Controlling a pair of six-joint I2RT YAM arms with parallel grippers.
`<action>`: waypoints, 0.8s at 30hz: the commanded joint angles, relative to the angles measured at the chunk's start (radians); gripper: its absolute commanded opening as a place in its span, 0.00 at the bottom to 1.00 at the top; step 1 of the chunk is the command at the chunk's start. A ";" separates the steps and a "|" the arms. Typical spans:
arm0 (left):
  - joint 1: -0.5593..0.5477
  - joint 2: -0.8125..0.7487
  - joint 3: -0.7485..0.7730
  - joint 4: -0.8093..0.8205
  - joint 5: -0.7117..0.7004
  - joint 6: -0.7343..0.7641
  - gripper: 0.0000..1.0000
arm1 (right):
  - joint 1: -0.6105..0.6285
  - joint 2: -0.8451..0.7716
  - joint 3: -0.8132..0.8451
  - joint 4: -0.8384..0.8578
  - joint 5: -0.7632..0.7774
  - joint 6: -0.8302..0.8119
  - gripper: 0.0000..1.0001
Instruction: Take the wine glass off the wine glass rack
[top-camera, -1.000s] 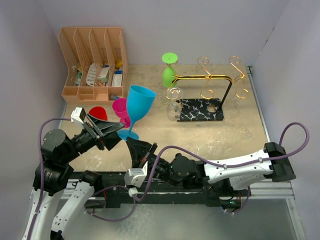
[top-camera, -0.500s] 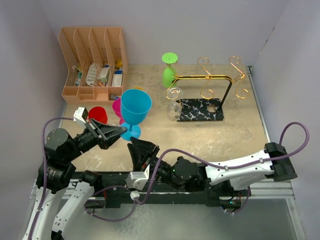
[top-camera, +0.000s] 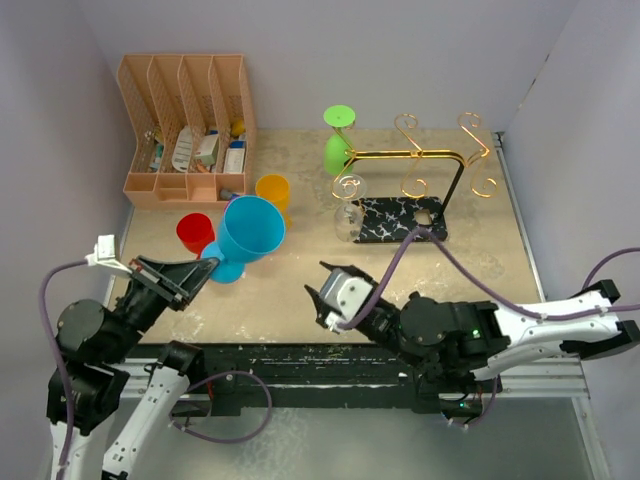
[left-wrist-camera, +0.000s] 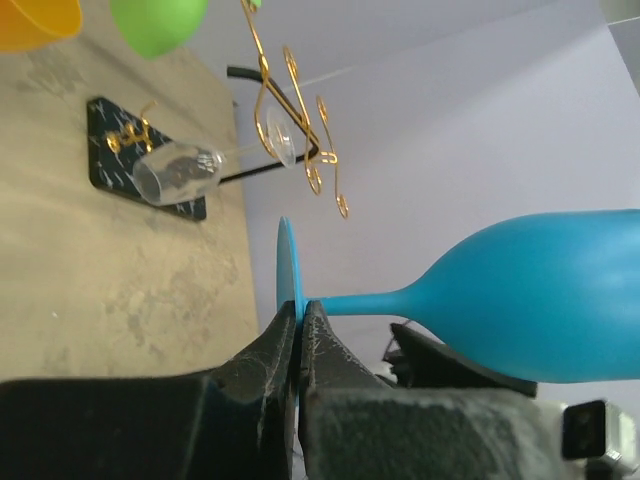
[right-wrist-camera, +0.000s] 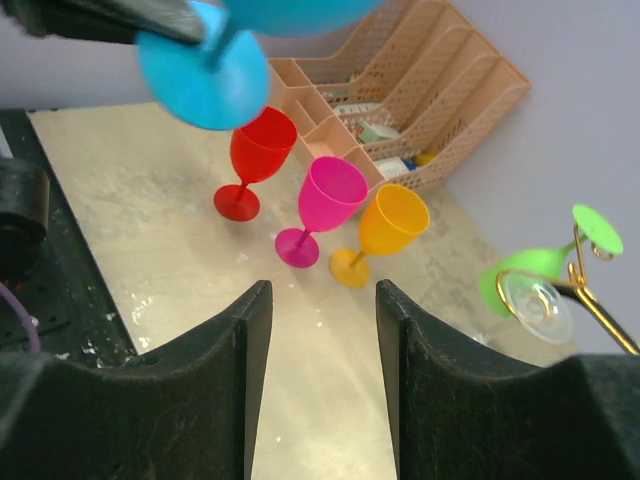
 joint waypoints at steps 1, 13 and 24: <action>-0.004 -0.062 0.066 -0.070 -0.132 0.186 0.00 | -0.120 0.041 0.206 -0.356 -0.018 0.326 0.48; -0.003 -0.135 0.121 -0.228 -0.215 0.251 0.00 | -0.810 0.339 0.823 -0.623 -1.083 0.545 0.47; -0.003 -0.103 0.144 -0.261 -0.237 0.305 0.00 | -0.847 0.528 1.040 -0.675 -1.481 0.583 0.53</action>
